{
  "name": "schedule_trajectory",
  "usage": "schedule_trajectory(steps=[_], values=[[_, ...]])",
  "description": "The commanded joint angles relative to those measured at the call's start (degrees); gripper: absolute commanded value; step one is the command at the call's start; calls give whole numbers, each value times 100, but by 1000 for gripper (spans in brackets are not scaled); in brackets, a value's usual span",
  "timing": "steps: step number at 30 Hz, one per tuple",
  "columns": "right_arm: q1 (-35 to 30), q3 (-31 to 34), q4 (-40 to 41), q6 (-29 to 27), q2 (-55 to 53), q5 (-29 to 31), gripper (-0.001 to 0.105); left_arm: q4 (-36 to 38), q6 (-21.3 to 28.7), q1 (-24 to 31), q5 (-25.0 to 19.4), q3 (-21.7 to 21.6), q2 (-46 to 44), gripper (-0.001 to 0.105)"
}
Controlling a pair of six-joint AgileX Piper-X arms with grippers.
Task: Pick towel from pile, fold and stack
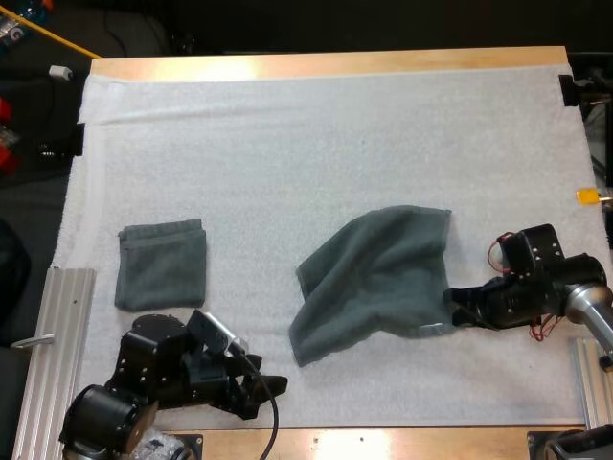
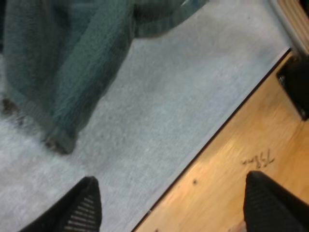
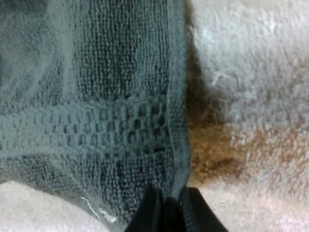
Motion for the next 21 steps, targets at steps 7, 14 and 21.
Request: schedule_trajectory(steps=[7,14,21], values=[[-14,-8,76,-93,-42,6,0,-483,-424,-584,-359,11,1140,60],[-14,-8,72,-93,-42,6,0,-966,-422,-731,-258,11,2597,60],[-14,-8,72,-177,-42,6,0,-1748,-437,-731,-75,-5,3911,60]])
